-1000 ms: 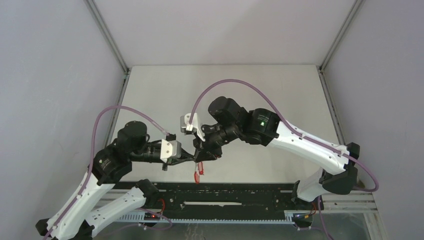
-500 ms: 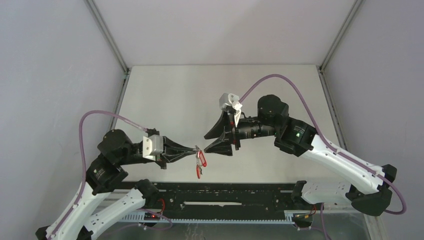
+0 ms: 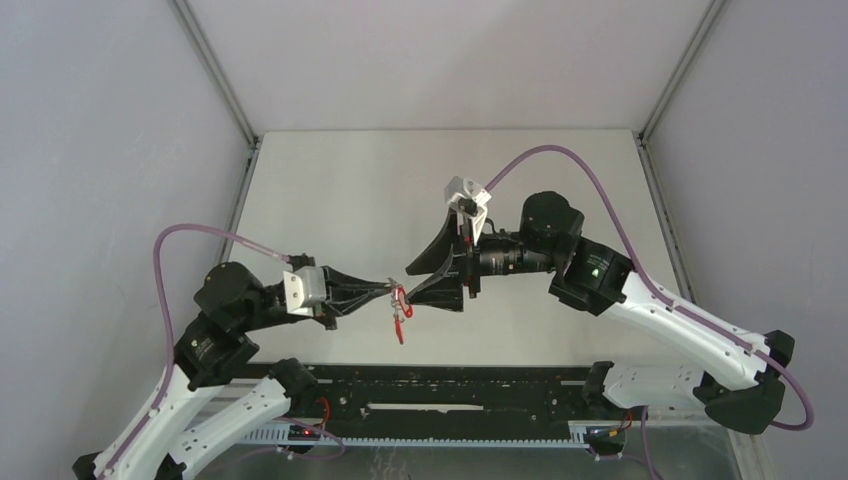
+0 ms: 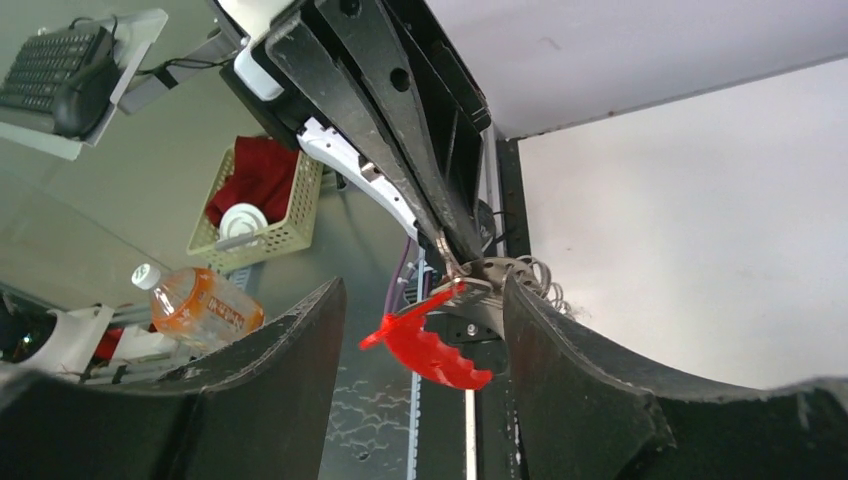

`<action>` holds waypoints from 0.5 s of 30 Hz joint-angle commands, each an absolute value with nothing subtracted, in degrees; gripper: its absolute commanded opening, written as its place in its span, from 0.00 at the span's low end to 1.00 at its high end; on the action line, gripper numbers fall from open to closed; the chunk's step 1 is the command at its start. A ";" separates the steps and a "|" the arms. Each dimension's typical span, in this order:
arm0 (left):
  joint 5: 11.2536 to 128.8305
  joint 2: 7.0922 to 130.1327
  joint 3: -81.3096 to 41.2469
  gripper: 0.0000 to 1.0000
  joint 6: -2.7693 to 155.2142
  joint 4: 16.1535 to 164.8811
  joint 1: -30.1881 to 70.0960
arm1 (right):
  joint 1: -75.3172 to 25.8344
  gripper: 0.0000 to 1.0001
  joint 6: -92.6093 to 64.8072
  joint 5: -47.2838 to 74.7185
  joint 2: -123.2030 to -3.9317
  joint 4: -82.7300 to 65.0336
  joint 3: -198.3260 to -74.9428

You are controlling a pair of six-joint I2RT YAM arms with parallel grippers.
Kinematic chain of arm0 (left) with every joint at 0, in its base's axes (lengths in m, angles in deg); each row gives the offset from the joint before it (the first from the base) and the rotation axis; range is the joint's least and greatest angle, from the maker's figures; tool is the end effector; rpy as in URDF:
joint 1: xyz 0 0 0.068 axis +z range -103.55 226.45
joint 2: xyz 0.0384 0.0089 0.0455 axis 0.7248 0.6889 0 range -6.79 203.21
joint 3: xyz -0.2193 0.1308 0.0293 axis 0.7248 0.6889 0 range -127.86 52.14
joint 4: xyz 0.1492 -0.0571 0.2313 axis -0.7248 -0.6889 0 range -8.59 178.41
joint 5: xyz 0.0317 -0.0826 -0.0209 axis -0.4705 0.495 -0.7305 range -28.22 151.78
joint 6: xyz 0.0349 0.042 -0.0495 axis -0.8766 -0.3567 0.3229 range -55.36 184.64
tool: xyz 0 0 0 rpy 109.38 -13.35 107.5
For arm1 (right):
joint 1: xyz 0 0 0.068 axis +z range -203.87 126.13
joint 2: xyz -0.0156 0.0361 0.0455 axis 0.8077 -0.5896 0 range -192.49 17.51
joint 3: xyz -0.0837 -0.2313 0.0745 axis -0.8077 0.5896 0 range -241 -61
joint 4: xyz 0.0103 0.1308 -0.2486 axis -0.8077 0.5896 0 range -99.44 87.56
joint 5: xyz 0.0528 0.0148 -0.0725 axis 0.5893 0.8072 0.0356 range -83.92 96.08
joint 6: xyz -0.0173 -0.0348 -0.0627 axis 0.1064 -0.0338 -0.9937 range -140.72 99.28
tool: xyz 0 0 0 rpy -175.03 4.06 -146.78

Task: Put the keys on the keyring
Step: Adjust the key on the keyring.

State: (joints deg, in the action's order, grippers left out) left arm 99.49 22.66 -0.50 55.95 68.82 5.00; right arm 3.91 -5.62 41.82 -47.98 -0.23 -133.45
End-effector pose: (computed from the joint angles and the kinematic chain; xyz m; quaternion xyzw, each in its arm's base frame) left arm 0.0857 -0.1259 0.4028 0.4879 0.4871 -0.4068 0.5994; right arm 0.1283 0.2711 0.4256 -0.4477 0.5617 0.5698 0.3993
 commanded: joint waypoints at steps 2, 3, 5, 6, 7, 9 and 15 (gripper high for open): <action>93.96 21.34 1.14 0.00 51.29 72.07 4.92 | 3.68 0.66 -1.23 37.02 -45.46 1.17 -133.69; 93.75 21.32 1.24 0.00 51.14 71.99 4.90 | 3.84 0.64 -1.32 36.68 -45.64 2.07 -133.69; 93.77 21.40 1.25 0.00 51.11 71.96 4.89 | 4.48 0.61 -1.60 35.42 -45.93 3.63 -133.69; 93.73 21.42 1.25 0.00 51.04 72.00 4.93 | 4.75 0.60 -1.76 35.35 -46.15 3.95 -133.69; 93.65 21.48 1.21 0.00 50.98 72.02 4.93 | 5.06 0.59 -1.81 35.28 -46.32 4.07 -133.69; 93.47 21.61 1.13 0.00 50.85 71.98 4.91 | 5.34 0.58 -1.63 35.21 -46.89 4.16 -133.86; 92.93 21.68 1.05 0.00 49.90 71.92 4.93 | 7.00 0.56 -3.12 34.40 -49.70 7.78 -137.29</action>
